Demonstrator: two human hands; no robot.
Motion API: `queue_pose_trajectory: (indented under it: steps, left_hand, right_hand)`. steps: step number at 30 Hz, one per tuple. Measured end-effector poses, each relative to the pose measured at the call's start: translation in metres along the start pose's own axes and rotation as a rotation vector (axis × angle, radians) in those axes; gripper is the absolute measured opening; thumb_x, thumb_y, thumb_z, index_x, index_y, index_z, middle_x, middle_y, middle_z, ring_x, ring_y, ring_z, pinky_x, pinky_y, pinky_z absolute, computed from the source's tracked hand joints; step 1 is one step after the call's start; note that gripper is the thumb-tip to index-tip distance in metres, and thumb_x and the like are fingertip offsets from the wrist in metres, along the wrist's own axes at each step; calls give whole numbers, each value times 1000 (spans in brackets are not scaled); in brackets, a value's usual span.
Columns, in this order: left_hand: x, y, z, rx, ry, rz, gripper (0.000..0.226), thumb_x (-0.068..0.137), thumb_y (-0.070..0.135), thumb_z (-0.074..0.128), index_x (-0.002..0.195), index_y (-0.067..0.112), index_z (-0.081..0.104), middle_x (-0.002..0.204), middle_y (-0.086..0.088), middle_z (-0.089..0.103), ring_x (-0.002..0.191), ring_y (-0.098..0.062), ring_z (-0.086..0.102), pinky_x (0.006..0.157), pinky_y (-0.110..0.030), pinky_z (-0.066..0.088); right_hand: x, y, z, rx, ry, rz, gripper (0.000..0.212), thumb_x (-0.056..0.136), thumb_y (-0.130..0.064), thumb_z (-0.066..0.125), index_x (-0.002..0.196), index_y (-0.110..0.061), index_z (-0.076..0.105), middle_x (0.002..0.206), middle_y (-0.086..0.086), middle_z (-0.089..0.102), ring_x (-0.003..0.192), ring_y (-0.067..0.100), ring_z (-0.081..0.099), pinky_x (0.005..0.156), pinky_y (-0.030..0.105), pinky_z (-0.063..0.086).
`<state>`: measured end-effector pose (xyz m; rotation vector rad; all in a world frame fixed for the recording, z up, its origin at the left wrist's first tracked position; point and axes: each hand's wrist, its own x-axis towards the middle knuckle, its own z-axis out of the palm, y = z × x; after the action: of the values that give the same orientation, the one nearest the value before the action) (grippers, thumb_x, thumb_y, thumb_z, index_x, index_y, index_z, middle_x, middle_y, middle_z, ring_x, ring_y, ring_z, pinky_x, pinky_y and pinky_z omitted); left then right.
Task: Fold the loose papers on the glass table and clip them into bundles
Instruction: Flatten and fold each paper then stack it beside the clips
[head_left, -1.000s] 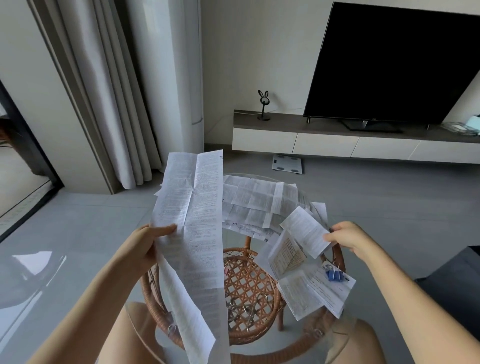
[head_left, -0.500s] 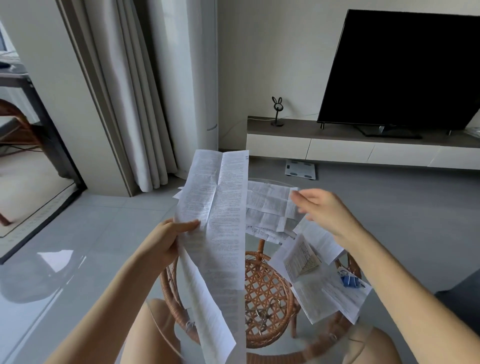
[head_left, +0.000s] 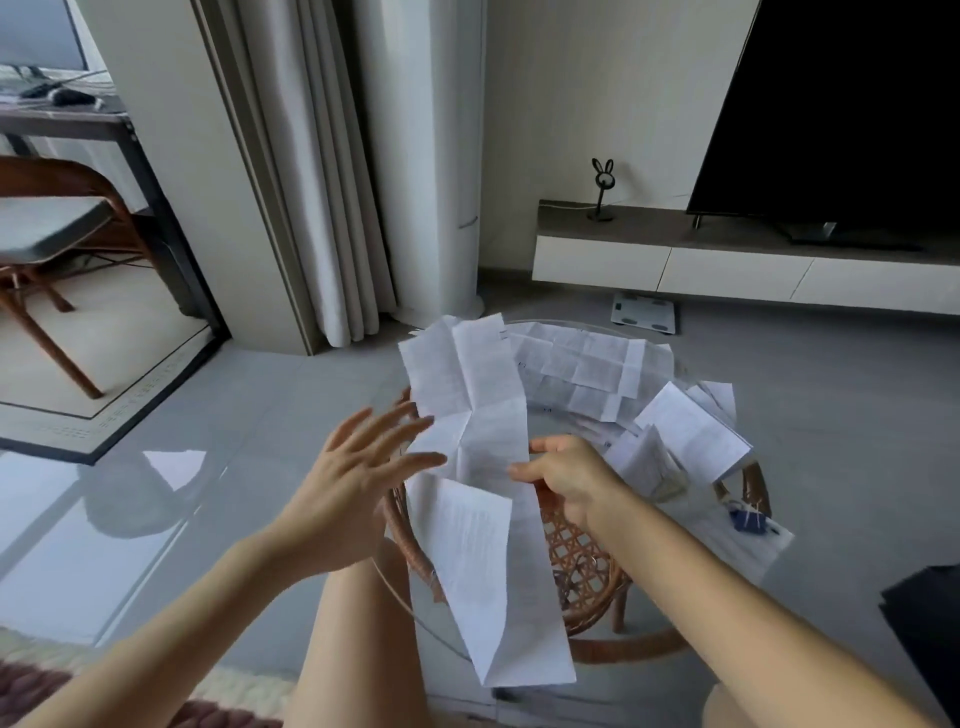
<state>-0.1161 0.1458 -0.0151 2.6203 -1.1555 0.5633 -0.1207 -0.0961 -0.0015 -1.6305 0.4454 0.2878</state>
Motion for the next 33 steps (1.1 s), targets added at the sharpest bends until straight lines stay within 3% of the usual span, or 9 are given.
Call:
queue_pose_trajectory:
  steps: [4,8,12,18,22,24,27,30,33]
  left_hand:
    - [-15,1,17,-101,-161,46,38,57,22,78,84,33,54,111,10,67,118,-16,53,107,-37,24]
    - [-23,-9,23,-366,-274,-203,41,72,-2,52,84,37,47,97,10,68,101,-23,64,88,-34,47]
    - [-27,-9,25,-458,-420,-399,34,88,0,57,107,27,67,102,15,62,97,-14,58,84,-24,43]
    - [-30,-14,30,-414,-445,-380,34,78,4,63,84,32,46,72,22,55,62,3,44,60,-14,36]
    - [-28,-8,36,-504,-493,-478,26,83,7,62,87,32,62,85,24,60,77,0,55,71,-15,44]
    - [-27,0,38,-547,-513,-441,31,75,-1,62,84,28,61,93,9,64,81,-11,58,74,-25,46]
    - [-28,17,33,-654,-497,-481,17,85,13,69,98,24,66,98,11,66,87,-3,59,81,-20,46]
    - [-26,27,29,-656,-536,-542,21,89,34,64,108,27,64,106,14,65,99,-8,60,86,-20,47]
    - [-24,37,25,-647,-578,-515,9,90,48,56,93,40,56,93,20,61,90,-6,59,76,-12,45]
  right_hand:
    - [3,31,17,-81,34,25,22,80,3,68,102,-1,67,99,12,71,94,27,67,86,40,54]
    - [-2,46,7,-861,439,-428,26,95,-15,49,117,-13,62,114,0,65,103,19,60,77,24,43]
    - [11,59,-2,-1125,136,-630,37,93,-11,51,130,-15,57,135,0,54,125,20,47,106,33,34]
    - [2,72,-9,-1315,219,-748,23,58,7,77,57,-13,64,60,-1,62,58,16,58,54,28,54]
    - [-22,85,-30,-1326,312,-789,35,48,3,85,75,-17,74,82,-2,71,78,19,66,76,35,58]
    - [-40,81,-38,-1285,160,-759,72,55,-1,84,121,-20,63,133,-6,55,125,17,51,112,33,29]
    - [-69,70,-45,-1173,-231,-732,86,83,-29,69,142,-46,9,144,-33,-12,136,-13,-17,106,11,-20]
    - [-81,70,-41,-1078,-318,-680,64,81,-47,67,138,-37,41,124,-45,19,121,-20,17,101,-3,10]
    - [-78,74,-28,-679,-279,-516,68,77,-74,49,99,-12,67,93,-8,67,88,9,61,80,26,52]
